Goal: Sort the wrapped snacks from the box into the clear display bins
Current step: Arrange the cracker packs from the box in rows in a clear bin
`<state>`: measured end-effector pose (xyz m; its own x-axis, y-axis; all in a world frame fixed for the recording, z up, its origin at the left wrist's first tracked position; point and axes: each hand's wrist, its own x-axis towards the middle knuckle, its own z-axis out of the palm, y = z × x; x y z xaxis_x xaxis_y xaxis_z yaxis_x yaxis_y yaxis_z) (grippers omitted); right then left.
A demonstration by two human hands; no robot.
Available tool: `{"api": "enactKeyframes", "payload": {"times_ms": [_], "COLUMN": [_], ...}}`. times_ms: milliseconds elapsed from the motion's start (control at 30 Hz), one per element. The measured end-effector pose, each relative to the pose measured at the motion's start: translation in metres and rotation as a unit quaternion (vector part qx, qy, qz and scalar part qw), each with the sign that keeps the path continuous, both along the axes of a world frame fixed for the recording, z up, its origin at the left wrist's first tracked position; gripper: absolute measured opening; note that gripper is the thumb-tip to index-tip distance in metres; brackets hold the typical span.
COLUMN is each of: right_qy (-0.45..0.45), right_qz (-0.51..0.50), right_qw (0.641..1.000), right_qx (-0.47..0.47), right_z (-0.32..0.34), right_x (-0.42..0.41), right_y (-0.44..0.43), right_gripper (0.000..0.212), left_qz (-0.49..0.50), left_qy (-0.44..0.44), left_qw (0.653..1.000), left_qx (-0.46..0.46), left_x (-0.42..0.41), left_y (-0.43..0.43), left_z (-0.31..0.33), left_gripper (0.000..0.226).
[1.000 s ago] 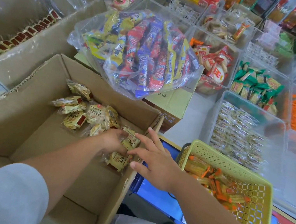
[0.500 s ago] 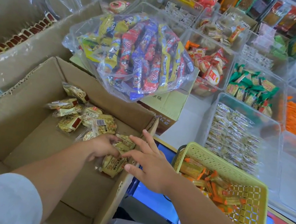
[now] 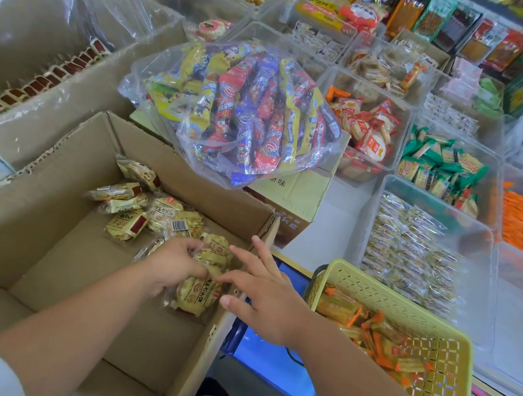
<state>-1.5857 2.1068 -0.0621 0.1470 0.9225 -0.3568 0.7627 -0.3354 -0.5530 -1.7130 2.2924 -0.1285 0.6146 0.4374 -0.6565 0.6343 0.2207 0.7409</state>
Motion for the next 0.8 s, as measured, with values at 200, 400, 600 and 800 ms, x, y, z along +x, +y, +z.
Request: {"api": "enactKeyframes", "payload": {"times_ms": [200, 400, 600, 800], "right_qy": [0.001, -0.062, -0.145, -0.197], "right_qz": [-0.035, -0.065, -0.057, -0.081], "right_qw": [0.999, 0.983, 0.942, 0.924], "right_qx": [0.02, 0.161, 0.297, 0.317], "right_z": [0.003, 0.034, 0.06, 0.062], "right_x": [-0.001, 0.0, 0.027, 0.081], "right_y": [0.001, -0.006, -0.054, -0.158], "right_gripper": [0.083, 0.108, 0.088, 0.054], "left_qz": [0.12, 0.155, 0.108, 0.078], "left_qy": [-0.095, -0.204, -0.267, -0.263], "left_qw": [0.988, 0.95, 0.927, 0.914], "left_qx": [-0.009, -0.181, -0.24, -0.298], "left_x": [-0.041, -0.062, -0.021, 0.032], "left_y": [0.003, -0.018, -0.092, -0.187], "left_z": [0.075, 0.135, 0.159, 0.148], "left_gripper": [0.067, 0.067, 0.064, 0.07]}}
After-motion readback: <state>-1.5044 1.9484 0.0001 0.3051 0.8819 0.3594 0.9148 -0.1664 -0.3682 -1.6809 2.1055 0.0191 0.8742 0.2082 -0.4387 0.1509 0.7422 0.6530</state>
